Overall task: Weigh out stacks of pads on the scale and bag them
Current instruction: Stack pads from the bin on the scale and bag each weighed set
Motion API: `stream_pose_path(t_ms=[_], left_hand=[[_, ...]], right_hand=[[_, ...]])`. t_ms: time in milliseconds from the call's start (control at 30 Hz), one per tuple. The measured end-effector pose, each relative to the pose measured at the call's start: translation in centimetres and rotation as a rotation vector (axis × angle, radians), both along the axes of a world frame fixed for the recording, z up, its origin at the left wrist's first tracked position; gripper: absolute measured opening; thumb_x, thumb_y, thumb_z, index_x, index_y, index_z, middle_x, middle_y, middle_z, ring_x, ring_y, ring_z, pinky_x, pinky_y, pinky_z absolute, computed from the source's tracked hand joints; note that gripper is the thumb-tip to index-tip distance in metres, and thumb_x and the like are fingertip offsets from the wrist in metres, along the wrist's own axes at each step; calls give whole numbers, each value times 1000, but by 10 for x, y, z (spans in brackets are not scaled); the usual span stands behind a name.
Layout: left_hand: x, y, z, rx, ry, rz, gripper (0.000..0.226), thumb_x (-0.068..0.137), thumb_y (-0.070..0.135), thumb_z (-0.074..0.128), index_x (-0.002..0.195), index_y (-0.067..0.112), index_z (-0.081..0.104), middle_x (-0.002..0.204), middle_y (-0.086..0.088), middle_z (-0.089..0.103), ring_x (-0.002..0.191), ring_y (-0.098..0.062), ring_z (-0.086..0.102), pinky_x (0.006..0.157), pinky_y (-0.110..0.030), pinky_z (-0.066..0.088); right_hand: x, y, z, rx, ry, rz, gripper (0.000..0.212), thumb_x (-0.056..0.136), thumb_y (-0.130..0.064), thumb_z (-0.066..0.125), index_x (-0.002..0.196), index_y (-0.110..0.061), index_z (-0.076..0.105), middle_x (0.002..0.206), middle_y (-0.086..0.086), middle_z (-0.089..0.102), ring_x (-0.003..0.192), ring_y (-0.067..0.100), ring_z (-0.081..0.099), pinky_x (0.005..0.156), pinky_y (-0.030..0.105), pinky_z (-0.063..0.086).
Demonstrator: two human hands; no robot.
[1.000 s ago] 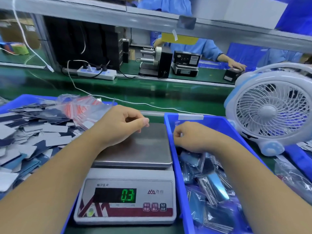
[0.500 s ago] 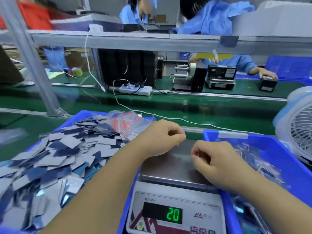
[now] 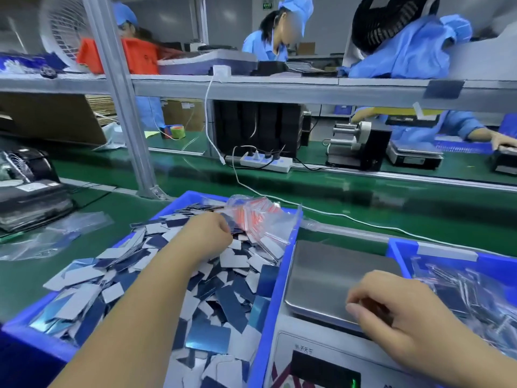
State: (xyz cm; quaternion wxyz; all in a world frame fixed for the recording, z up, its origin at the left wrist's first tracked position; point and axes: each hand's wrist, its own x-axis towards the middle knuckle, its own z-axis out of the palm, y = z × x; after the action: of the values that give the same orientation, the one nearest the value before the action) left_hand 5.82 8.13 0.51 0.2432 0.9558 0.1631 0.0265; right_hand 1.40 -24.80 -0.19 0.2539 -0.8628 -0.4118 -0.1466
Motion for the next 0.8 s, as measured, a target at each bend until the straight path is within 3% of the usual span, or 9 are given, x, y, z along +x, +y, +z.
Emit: stream_pose_path(t_ms=[133,200,300,400,533,667,800], left_hand=[[-4,-12,-3,-81,-32,-120,11,87,38,66,82,31,73,79,13,69,76,-6,63,61,-23,48],[-8,-18,-4,-216,-14,-251,16,82,51,71,81,35,74,76,15,70,71,-1,62,62,-22,47],[-15,-25,-6,-387,104,-454,31,69,59,76,92,37,75,86,18,72,79,-2,68,75,-25,55],[-13,-33,-16,-271,99,-533,29,72,49,81,98,39,72,90,20,68,72,9,61,69,-16,50],[-6,-40,-25,-181,26,-507,19,81,34,78,95,40,67,94,14,65,65,6,58,65,-12,46],[-5,-40,-24,-190,-64,-452,16,81,18,76,77,30,67,75,13,69,61,6,59,57,-7,43],[-7,-24,-13,-346,-139,-322,16,80,13,75,77,28,69,65,17,67,58,5,59,55,-9,44]], right_hand=[[-1,0,1,13,4,-19,15,79,-24,66,74,-36,59,67,-21,51,59,-6,48,55,3,33],[0,0,2,6,1,-29,17,77,-20,67,73,-35,60,67,-21,52,59,-5,50,56,3,34],[2,-1,3,-2,0,-46,17,77,-20,67,72,-34,60,66,-21,54,60,-5,51,56,3,34],[3,-2,3,-9,9,-52,18,77,-20,66,71,-35,60,67,-21,55,61,-5,51,56,4,35],[4,-2,1,-8,19,-52,19,78,-19,67,71,-36,60,67,-21,56,60,-4,52,56,4,35],[7,-6,-1,-12,32,-76,33,80,-6,77,71,-34,62,66,-20,58,59,-1,54,54,9,39],[8,-7,-1,2,46,-90,36,77,-3,77,70,-35,61,66,-18,60,58,3,56,54,18,43]])
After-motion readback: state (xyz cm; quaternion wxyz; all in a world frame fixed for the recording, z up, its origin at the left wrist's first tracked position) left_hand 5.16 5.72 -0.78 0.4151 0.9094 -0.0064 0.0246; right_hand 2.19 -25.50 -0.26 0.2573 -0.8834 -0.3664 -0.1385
